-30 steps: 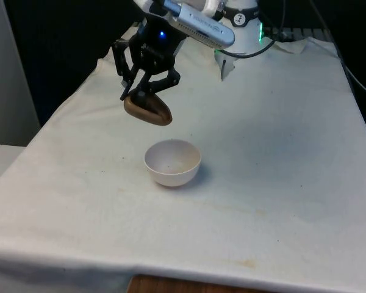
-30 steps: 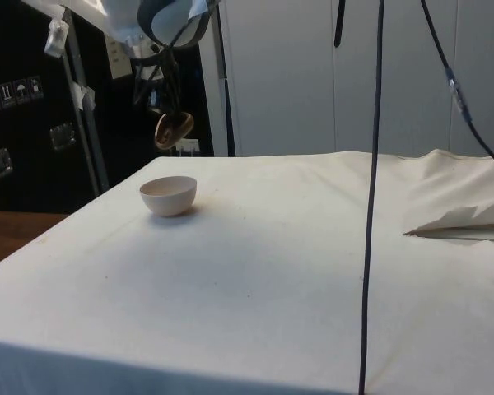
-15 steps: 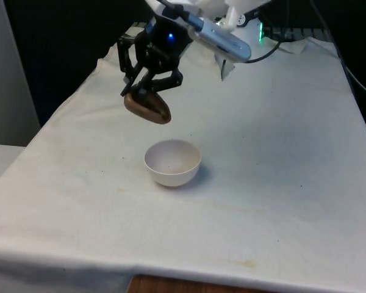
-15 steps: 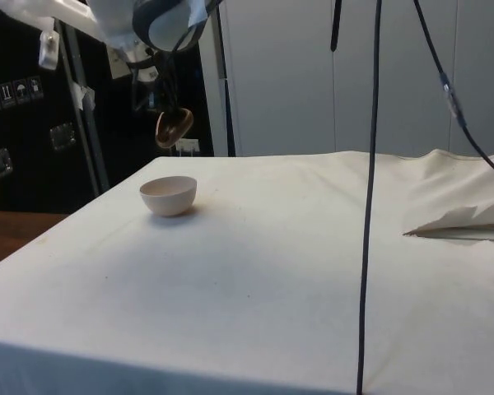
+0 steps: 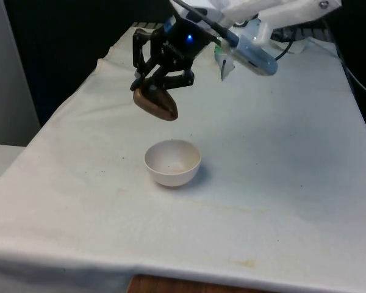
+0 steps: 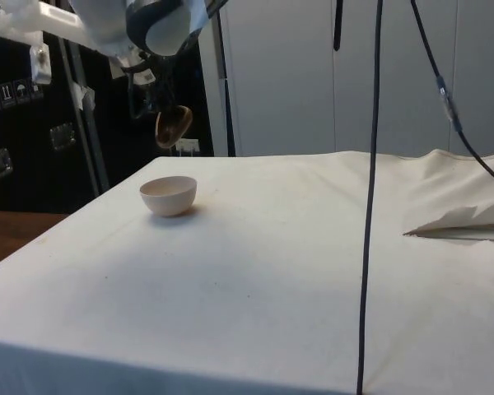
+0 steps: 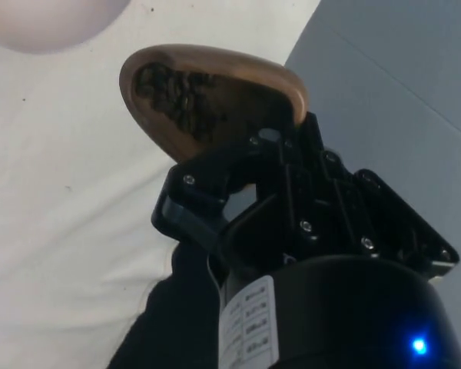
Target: Pour the coffee beans from the cup into the bowl.
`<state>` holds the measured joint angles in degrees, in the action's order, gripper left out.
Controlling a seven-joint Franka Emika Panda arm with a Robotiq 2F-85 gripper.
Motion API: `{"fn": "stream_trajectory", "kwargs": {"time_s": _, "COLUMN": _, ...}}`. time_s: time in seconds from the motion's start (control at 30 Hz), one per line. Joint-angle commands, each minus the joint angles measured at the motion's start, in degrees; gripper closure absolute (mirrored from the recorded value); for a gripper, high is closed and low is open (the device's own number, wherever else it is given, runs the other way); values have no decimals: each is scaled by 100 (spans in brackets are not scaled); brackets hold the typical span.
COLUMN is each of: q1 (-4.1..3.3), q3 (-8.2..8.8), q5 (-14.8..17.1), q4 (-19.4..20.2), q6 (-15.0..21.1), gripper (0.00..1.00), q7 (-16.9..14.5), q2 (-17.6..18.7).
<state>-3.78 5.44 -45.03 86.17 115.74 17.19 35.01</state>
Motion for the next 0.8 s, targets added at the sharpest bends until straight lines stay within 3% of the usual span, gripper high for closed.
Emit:
{"fn": "stream_trajectory", "kwargs": {"time_s": 0.0, "q1": -11, "q3": -29, "q5": -80, "q4": -29, "q6": -69, "gripper": 100, "q7": 34, "q2": 23}}
{"fn": "stream_trajectory", "kwargs": {"time_s": 0.03, "q1": -57, "q3": -29, "q5": -143, "q4": -109, "q6": -189, "gripper": 100, "q7": 52, "q2": 86}}
{"fn": "stream_trajectory", "kwargs": {"time_s": 0.23, "q1": -92, "q3": -120, "q5": -338, "q4": -264, "q6": -401, "gripper": 100, "q7": 115, "q2": 212}}
{"fn": "stream_trajectory", "kwargs": {"time_s": 0.27, "q1": -52, "q3": -143, "q5": -321, "q4": -212, "q6": -327, "gripper": 100, "q7": 109, "q2": 172}}
{"fn": "stream_trajectory", "kwargs": {"time_s": 0.3, "q1": -103, "q3": -143, "q5": -367, "q4": -292, "q6": -430, "gripper": 100, "q7": 126, "q2": 241}}
{"fn": "stream_trajectory", "kwargs": {"time_s": 0.5, "q1": -149, "q3": -298, "q5": -619, "q4": -510, "q6": -745, "gripper": 100, "q7": 212, "q2": 418}}
{"fn": "stream_trajectory", "kwargs": {"time_s": 0.57, "q1": -115, "q3": -344, "q5": -647, "q4": -504, "q6": -728, "gripper": 100, "q7": 223, "q2": 413}}
{"fn": "stream_trajectory", "kwargs": {"time_s": 0.6, "q1": -155, "q3": -332, "q5": -682, "q4": -556, "q6": -819, "gripper": 100, "q7": 229, "q2": 453}}
{"fn": "stream_trajectory", "kwargs": {"time_s": 0.77, "q1": -189, "q3": -401, "q5": -865, "q4": -630, "q6": -1008, "gripper": 100, "q7": 269, "q2": 521}}
